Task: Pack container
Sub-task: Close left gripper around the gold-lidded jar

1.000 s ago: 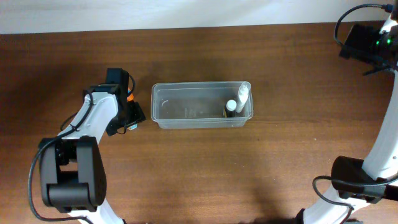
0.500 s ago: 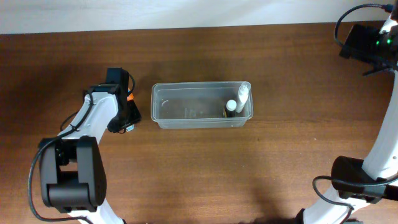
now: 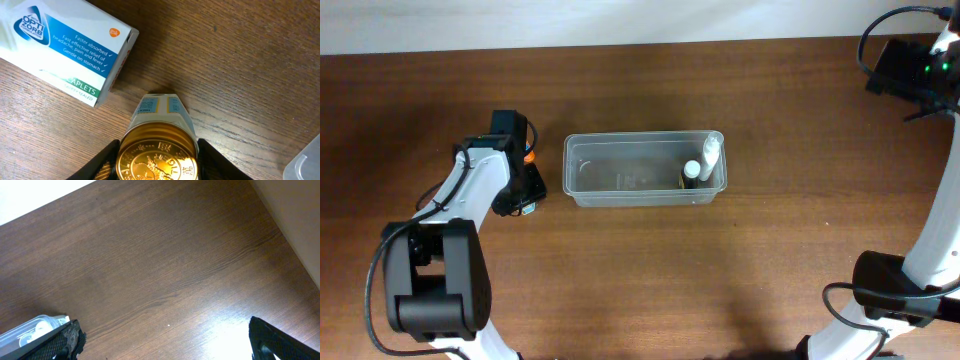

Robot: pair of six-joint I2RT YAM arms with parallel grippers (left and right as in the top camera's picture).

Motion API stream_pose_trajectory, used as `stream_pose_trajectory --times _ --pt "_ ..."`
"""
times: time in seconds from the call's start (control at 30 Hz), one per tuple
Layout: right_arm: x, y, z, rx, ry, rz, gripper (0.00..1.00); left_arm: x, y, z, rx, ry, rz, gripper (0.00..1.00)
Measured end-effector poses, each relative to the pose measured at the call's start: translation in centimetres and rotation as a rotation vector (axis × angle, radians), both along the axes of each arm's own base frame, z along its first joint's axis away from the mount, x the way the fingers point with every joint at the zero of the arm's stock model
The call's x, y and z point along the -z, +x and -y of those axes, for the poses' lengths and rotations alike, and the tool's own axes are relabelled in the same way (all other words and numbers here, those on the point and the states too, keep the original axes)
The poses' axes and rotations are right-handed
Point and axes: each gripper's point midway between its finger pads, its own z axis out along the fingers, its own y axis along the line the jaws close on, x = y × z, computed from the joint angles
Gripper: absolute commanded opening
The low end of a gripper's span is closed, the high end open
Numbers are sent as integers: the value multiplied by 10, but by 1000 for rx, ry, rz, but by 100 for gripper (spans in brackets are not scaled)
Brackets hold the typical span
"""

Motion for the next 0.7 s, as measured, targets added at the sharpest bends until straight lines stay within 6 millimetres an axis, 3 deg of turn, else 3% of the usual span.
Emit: stream_pose_trajectory --times 0.4,0.47,0.7 --pt "0 0 0 1 0 0 98 0 0 0 4 0 0 49" --pt "0 0 0 0 0 0 98 0 0 0 7 1 -1 56" --pt "0 0 0 0 0 0 98 0 0 0 7 1 0 57"
